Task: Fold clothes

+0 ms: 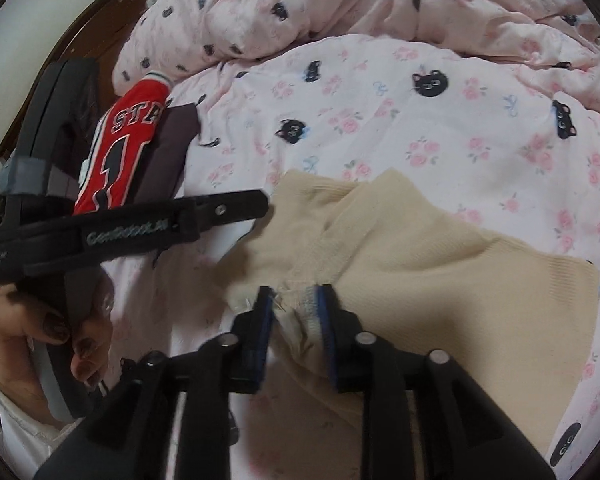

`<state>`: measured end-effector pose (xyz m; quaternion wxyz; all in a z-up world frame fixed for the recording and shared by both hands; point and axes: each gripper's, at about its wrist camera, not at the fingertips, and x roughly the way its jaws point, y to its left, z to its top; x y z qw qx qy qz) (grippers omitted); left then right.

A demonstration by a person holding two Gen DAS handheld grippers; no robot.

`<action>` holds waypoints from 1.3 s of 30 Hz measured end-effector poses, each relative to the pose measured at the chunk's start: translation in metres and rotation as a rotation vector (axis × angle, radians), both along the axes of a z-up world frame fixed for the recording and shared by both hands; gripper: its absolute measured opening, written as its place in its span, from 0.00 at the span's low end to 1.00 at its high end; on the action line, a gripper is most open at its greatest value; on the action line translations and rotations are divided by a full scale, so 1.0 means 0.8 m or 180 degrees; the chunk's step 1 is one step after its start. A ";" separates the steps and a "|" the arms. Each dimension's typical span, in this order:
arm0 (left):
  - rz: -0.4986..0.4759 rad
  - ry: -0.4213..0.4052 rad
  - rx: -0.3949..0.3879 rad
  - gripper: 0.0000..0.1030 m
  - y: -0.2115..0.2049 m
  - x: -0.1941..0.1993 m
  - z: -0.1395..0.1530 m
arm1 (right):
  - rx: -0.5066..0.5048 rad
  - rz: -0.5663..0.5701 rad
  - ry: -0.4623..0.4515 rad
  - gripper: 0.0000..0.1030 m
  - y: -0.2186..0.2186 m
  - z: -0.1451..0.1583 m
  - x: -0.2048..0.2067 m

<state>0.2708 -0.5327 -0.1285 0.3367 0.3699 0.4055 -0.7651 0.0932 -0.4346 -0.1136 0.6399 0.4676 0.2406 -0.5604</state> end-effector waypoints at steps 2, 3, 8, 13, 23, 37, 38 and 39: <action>0.0012 0.0004 0.0003 0.30 -0.001 0.001 0.000 | -0.0001 0.0113 0.0064 0.29 0.005 0.005 0.009; 0.0018 0.0005 0.0005 0.30 -0.001 0.001 0.001 | 0.0005 0.0160 0.0098 0.29 0.007 0.007 0.012; 0.0048 0.0014 0.0013 0.30 -0.003 0.004 0.001 | -0.0137 0.0184 0.0066 0.29 0.024 0.025 0.005; 0.0070 0.0010 0.0020 0.30 -0.004 0.005 0.001 | -0.0258 0.0154 0.0244 0.29 0.025 0.033 0.000; 0.0093 0.0003 0.0037 0.30 -0.007 0.009 -0.001 | -0.0203 0.0385 0.0512 0.29 0.008 0.022 0.019; 0.0062 -0.0009 0.0040 0.30 -0.005 0.004 -0.002 | -0.0155 0.0386 0.0487 0.04 0.006 0.017 0.014; 0.0063 -0.0012 0.0042 0.30 -0.006 0.004 -0.003 | -0.0127 0.0395 0.0488 0.04 0.005 0.015 0.015; 0.0061 -0.0016 0.0042 0.30 -0.006 0.004 -0.003 | -0.0116 0.0404 0.0483 0.04 0.005 0.014 0.015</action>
